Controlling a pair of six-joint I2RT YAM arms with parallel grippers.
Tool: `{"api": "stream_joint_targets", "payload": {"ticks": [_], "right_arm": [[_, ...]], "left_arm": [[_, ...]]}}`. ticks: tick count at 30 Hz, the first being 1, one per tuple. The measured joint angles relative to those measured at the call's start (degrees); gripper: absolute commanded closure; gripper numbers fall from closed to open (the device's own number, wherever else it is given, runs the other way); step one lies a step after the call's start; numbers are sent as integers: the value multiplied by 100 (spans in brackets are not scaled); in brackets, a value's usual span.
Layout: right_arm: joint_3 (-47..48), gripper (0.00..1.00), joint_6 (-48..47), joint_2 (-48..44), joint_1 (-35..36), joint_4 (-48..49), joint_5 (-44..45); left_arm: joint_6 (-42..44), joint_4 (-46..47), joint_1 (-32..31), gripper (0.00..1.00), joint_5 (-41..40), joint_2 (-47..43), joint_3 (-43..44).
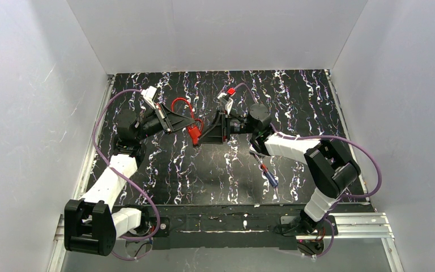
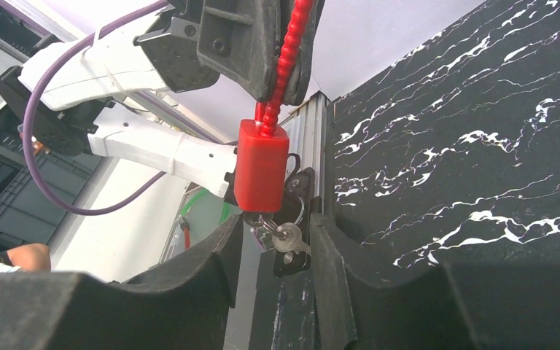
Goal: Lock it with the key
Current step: Lock the lock.
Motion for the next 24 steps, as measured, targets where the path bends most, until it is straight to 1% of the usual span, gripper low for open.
{"api": "stream_joint_targets", "payload": {"ticks": [5, 9, 10, 14, 17, 22, 24], "right_arm": [[0, 56, 0, 24, 26, 0, 0], [0, 56, 20, 46, 46, 9, 0], [0, 55, 39, 57, 55, 31, 0], [0, 44, 297, 131, 76, 232, -4], [0, 41, 496, 136, 81, 433, -26], [0, 34, 929, 136, 81, 820, -28], [0, 33, 1117, 136, 98, 951, -26]], "left_arm": [[-2, 13, 0, 100, -22, 0, -24], [-11, 46, 0, 100, -37, 0, -79], [-17, 46, 0, 100, -39, 0, -81], [-42, 92, 0, 100, -48, 0, -81], [-70, 114, 0, 100, -48, 0, -81], [-160, 197, 0, 100, -48, 11, -81], [-205, 256, 0, 100, -48, 35, -81]]}}
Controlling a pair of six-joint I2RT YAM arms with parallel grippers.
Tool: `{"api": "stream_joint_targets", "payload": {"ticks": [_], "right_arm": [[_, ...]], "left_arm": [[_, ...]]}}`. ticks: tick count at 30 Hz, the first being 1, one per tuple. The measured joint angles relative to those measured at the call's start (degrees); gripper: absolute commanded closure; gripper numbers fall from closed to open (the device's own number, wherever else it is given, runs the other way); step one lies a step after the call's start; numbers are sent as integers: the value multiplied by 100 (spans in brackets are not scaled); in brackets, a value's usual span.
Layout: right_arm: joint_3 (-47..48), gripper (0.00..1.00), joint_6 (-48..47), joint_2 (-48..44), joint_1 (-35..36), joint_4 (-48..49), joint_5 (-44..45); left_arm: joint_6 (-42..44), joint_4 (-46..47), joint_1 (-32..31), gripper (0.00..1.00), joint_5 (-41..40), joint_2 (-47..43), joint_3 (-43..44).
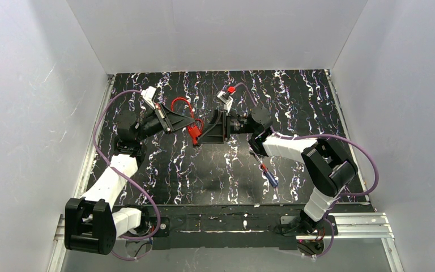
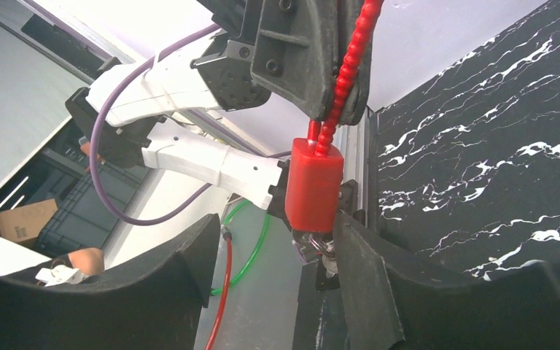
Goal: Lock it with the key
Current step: Lock the lock.
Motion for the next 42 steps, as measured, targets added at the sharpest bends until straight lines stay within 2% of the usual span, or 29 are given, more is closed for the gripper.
{"api": "stream_joint_targets", "payload": {"ticks": [4, 10, 25, 28, 33, 37, 42], "right_arm": [[0, 36, 236, 70, 46, 129, -2], [0, 49, 374, 339, 166, 122, -15], [0, 54, 796, 354, 179, 566, -20], [0, 60, 960, 361, 168, 732, -20], [0, 84, 1104, 374, 153, 782, -15], [15, 98, 949, 376, 153, 549, -44], [195, 99, 105, 334, 153, -544, -35]], "left_arm": [[-81, 50, 0, 100, -2, 46, 0], [-157, 155, 0, 100, 0, 55, 0], [-240, 330, 0, 100, 0, 55, 0], [-264, 348, 0, 100, 0, 55, 0], [-293, 404, -2, 100, 0, 55, -2], [-286, 466, 11, 100, -52, 55, -7], [-240, 472, 42, 100, -111, 59, -111]]}}
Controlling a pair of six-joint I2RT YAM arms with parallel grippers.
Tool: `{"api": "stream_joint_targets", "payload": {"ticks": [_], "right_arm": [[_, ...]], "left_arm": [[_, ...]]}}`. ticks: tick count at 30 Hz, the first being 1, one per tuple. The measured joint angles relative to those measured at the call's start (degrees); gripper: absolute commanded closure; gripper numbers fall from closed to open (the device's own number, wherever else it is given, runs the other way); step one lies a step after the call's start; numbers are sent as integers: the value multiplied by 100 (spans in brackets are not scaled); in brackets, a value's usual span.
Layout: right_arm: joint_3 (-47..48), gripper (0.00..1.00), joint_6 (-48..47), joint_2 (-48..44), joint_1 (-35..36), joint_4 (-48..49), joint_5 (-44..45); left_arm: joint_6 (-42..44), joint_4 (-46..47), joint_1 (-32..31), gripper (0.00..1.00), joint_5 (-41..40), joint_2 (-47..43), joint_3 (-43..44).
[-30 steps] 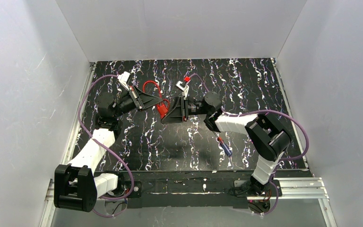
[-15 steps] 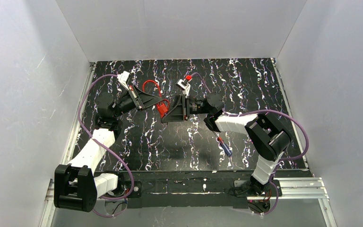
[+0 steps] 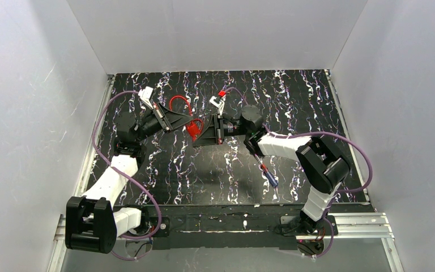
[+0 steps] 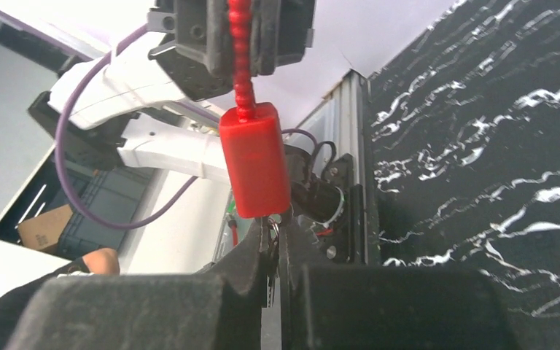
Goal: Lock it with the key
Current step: Lock the lock.
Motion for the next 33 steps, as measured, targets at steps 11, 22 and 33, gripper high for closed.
{"api": "stream_joint_targets", "payload": {"ticks": [11, 22, 33], "right_arm": [[822, 99, -2813, -588, 26, -3694, 758], [1641, 27, -4924, -702, 415, -6078, 2057], [1303, 22, -4347, -1062, -470, -5222, 717]], "left_arm": [[345, -245, 39, 100, -431, 26, -81], [664, -911, 28, 100, -638, 28, -81], [393, -870, 4, 100, 42, 42, 138]]}}
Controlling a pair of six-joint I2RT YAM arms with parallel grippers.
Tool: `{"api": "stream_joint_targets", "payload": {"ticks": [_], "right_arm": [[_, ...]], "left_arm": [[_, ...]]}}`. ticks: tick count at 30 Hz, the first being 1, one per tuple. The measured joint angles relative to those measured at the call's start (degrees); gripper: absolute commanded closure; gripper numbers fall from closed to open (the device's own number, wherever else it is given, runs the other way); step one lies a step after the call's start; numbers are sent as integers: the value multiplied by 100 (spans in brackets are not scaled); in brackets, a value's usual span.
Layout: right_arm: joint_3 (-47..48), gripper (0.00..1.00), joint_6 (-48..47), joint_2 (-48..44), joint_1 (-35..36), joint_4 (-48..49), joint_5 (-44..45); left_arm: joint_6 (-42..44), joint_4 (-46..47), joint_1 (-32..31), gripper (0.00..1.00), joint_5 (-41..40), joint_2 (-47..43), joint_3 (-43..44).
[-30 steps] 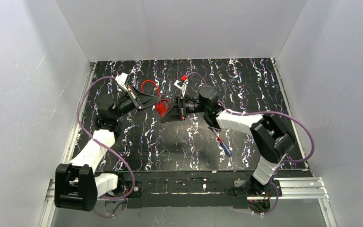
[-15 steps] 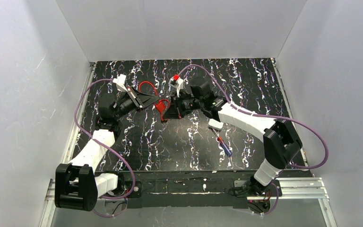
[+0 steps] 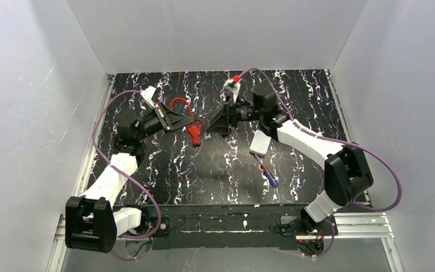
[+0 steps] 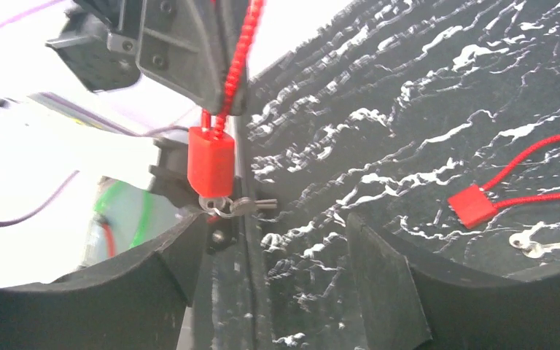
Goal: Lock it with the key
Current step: Lock the lock.
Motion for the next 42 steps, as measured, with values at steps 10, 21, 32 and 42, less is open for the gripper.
{"api": "stream_joint_targets", "payload": {"ticks": [10, 21, 32, 42], "right_arm": [[-1228, 32, 3595, -55, -323, 4216, -1054], [-1287, 38, 4470, 258, 94, 5268, -1097], [-1292, 54, 4540, 343, 162, 5296, -1069], [-1292, 68, 4892, 647, 219, 5469, -977]], "left_arm": [[-826, 1095, 0, 100, 323, 39, 61], [-1156, 1528, 0, 100, 341, 39, 59], [-1209, 1648, 0, 100, 334, 37, 55], [-1207, 1690, 0, 100, 313, 37, -26]]}}
